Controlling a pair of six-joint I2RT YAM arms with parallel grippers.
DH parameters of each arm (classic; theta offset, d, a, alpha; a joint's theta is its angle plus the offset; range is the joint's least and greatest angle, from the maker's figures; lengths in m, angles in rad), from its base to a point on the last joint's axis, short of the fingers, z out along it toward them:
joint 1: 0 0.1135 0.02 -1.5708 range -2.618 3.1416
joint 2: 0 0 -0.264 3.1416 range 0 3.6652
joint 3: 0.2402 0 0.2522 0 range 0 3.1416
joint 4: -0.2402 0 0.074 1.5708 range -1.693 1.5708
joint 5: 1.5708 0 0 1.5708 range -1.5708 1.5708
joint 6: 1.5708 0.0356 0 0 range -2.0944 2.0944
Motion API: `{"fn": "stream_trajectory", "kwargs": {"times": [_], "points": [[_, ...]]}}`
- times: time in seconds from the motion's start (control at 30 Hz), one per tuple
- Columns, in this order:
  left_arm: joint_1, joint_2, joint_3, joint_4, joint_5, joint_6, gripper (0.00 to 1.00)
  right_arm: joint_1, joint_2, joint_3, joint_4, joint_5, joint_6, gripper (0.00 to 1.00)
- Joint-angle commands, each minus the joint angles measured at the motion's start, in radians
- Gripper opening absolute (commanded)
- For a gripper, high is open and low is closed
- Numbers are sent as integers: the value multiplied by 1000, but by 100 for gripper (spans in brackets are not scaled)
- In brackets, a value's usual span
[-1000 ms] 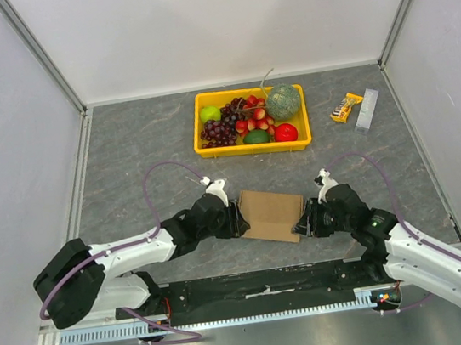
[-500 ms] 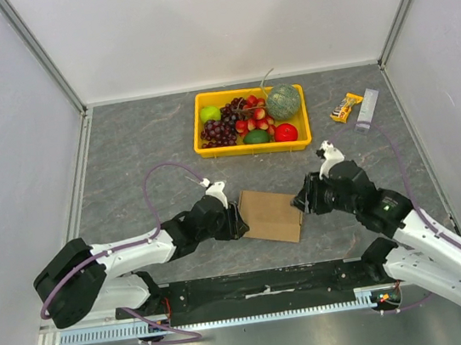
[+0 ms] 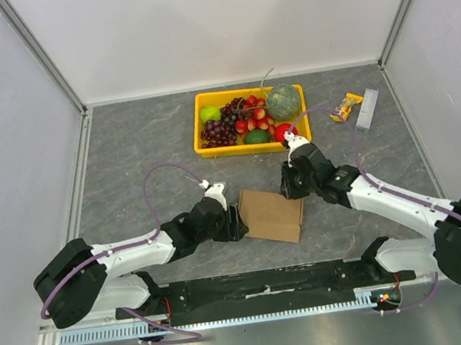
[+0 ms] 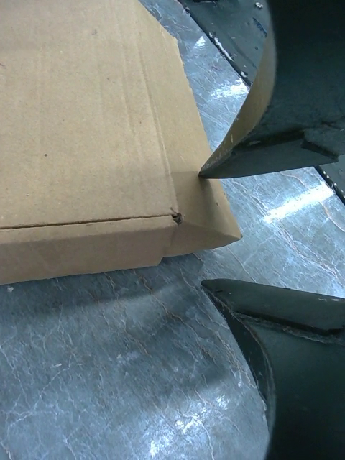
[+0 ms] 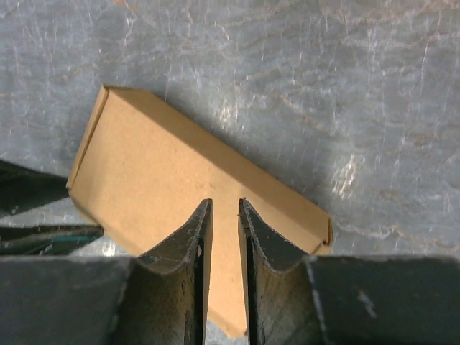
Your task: Fold the paper box
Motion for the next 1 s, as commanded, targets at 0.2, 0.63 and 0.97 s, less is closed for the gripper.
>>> {"fn": "stream_trajectory", "kwargs": {"times": [0.2,0.63,0.97], "points": [[1,8,12,-15,-49,48,60,-2,218,164,140,134,-63,27],[0,-8,30,-96,-70,64,58,-2,401,216,104,129,-107,23],[1,42,70,-116,-73,67,57,-1,399,169,107,20,-132,23]]}}
